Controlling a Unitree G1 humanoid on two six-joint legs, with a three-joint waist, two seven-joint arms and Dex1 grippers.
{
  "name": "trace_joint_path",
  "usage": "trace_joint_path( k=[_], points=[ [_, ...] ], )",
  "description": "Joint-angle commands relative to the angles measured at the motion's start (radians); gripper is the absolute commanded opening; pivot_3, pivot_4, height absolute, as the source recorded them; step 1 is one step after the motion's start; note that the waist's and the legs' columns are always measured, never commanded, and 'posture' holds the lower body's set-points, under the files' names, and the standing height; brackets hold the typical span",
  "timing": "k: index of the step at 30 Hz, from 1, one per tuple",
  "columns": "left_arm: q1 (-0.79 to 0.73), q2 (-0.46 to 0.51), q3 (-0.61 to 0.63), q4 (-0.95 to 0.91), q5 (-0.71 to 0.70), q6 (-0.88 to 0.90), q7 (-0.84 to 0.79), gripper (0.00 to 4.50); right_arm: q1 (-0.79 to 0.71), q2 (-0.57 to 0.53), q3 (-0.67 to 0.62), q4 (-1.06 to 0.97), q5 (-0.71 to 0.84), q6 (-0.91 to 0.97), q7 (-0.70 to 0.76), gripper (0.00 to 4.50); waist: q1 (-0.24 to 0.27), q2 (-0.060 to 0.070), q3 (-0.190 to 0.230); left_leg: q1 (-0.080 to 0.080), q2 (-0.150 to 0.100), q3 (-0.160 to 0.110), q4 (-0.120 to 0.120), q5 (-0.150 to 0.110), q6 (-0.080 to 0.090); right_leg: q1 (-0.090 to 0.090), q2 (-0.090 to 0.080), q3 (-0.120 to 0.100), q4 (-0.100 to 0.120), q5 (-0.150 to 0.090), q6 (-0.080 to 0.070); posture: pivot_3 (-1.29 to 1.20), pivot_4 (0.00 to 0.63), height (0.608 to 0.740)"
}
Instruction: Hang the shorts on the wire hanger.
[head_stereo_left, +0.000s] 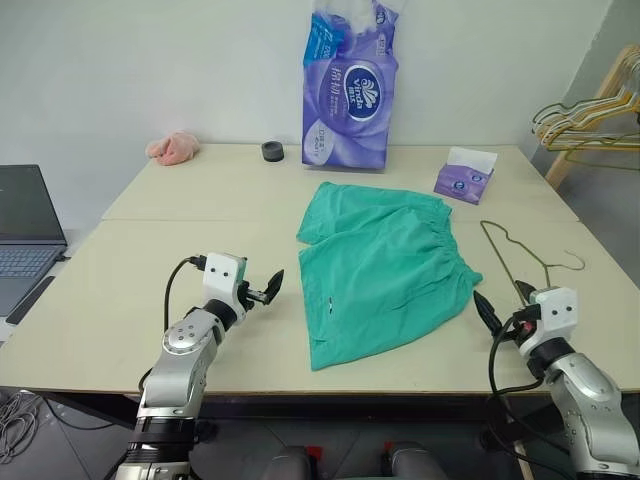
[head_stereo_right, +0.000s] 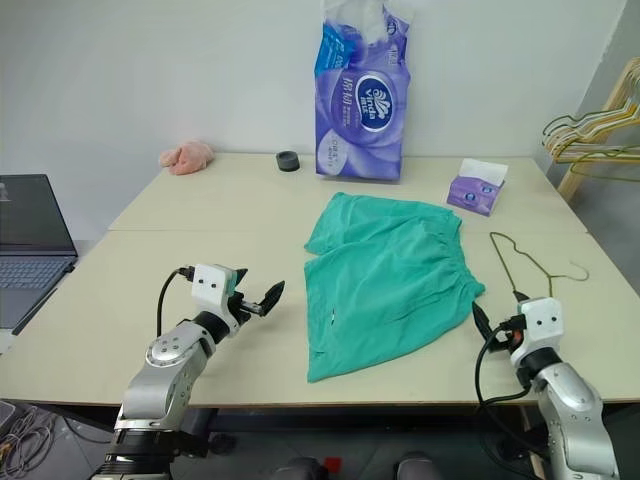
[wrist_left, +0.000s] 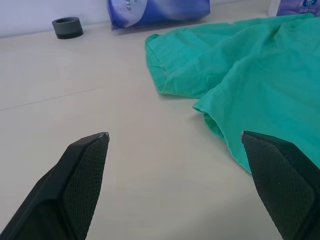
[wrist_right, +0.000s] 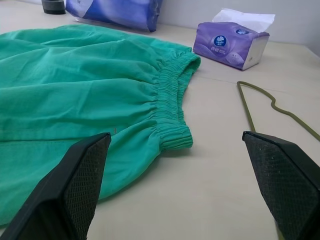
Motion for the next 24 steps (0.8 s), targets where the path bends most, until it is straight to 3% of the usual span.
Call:
trace_joint_path(
  k=[1,13,24],
  points=[
    [0.005,0.013,0.014,-0.045,0.002,-0.023,-0.007,4.47,-0.021,-0.006,-0.006,-0.015,0.0,-0.022,0.008,4.5,0.0,0.0,0.0,0.0,0.0,0.0,0.0,0.0,0.0,0.0,0.0,0.0,0.0,0.0,0.0,0.04,0.017,0.74],
    [0.004,0.016,0.011,-0.039,0.018,-0.023,-0.003,4.47,-0.021,-0.007,0.0,-0.016,-0.003,-0.024,0.015,4.5,0.004,0.0,0.0,0.0,0.0,0.0,0.0,0.0,0.0,0.0,0.0,0.0,0.0,0.0,0.0,0.04,0.018,0.74],
    [0.006,0.038,0.029,-0.04,-0.062,-0.041,-0.108,4.47,-0.033,-0.038,-0.005,-0.015,-0.005,-0.028,0.041,4.5,0.006,0.0,0.0,0.0,0.0,0.0,0.0,0.0,0.0,0.0,0.0,0.0,0.0,0.0,0.0,0.04,0.018,0.74]
  ],
)
